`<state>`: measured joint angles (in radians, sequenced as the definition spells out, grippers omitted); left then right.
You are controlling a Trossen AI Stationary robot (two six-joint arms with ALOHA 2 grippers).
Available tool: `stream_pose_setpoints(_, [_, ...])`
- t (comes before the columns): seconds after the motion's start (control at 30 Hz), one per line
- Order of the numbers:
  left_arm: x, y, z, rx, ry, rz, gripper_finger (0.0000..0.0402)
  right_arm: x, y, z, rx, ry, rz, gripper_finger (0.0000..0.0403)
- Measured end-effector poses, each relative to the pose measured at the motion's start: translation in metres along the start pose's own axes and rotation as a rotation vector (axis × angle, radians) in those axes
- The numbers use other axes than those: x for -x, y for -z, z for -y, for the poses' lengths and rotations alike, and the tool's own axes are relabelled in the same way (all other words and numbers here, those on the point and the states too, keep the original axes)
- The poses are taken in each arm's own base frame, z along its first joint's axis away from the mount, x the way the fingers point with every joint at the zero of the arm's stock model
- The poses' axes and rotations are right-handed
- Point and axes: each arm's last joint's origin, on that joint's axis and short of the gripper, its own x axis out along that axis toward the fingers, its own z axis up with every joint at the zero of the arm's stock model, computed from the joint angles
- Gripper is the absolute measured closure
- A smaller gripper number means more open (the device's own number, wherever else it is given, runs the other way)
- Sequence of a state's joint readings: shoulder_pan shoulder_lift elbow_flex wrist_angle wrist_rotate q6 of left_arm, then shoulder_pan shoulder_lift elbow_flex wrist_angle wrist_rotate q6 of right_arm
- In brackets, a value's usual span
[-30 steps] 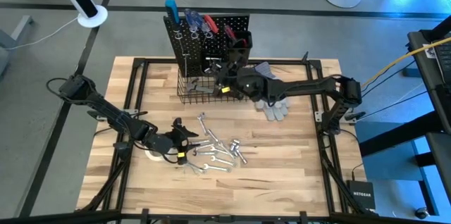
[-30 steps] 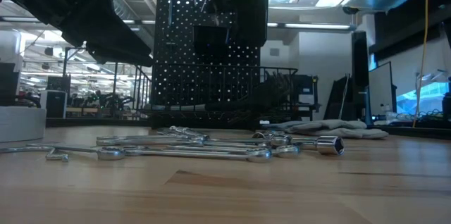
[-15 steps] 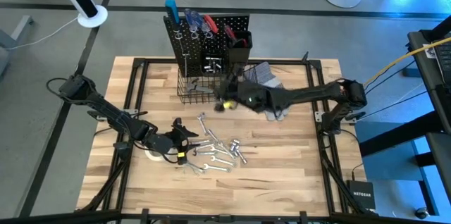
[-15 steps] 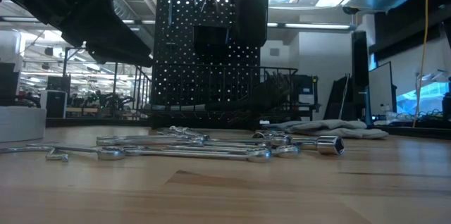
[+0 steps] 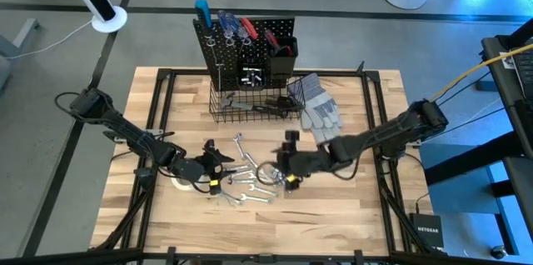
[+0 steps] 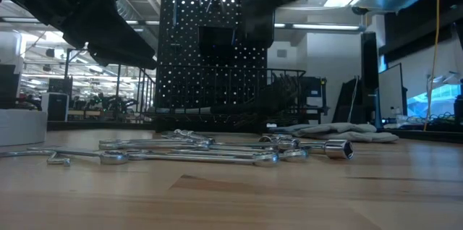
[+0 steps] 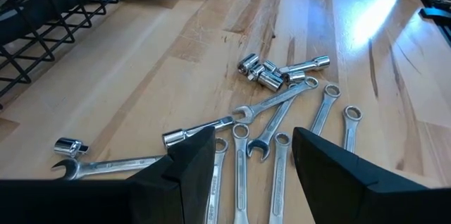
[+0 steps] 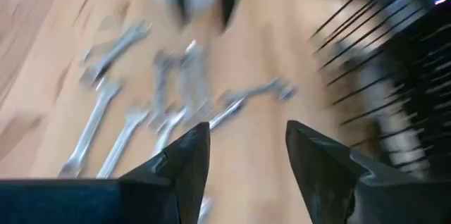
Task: Hang tools onto peg board
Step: Put the socket into the left black bin on the peg board
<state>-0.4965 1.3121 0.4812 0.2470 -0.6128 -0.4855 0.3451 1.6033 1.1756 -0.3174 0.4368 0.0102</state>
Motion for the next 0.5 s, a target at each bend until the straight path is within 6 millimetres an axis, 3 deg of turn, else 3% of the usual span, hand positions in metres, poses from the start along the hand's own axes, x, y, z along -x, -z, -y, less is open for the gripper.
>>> stream_pose_setpoints(0.1, [0.000, 0.000, 0.000, 0.000, 0.000, 0.000, 0.0219, -0.012, 0.033, -0.015, -0.023, -0.036, -0.013, 0.0210])
stream_pose_setpoints(0.27, [0.000, 0.000, 0.000, -0.004, -0.001, 0.000, 0.0219, -0.029, 0.083, -0.020, -0.176, -0.036, 0.044, 0.0210])
stream_pose_setpoints(0.4, [0.000, 0.000, 0.000, -0.014, -0.001, 0.000, 0.0219, -0.031, 0.103, -0.020, -0.231, -0.025, 0.063, 0.0210])
stream_pose_setpoints(0.5, [0.000, 0.000, 0.000, -0.015, -0.001, 0.000, 0.0219, -0.034, 0.106, -0.019, -0.253, -0.037, 0.069, 0.0210])
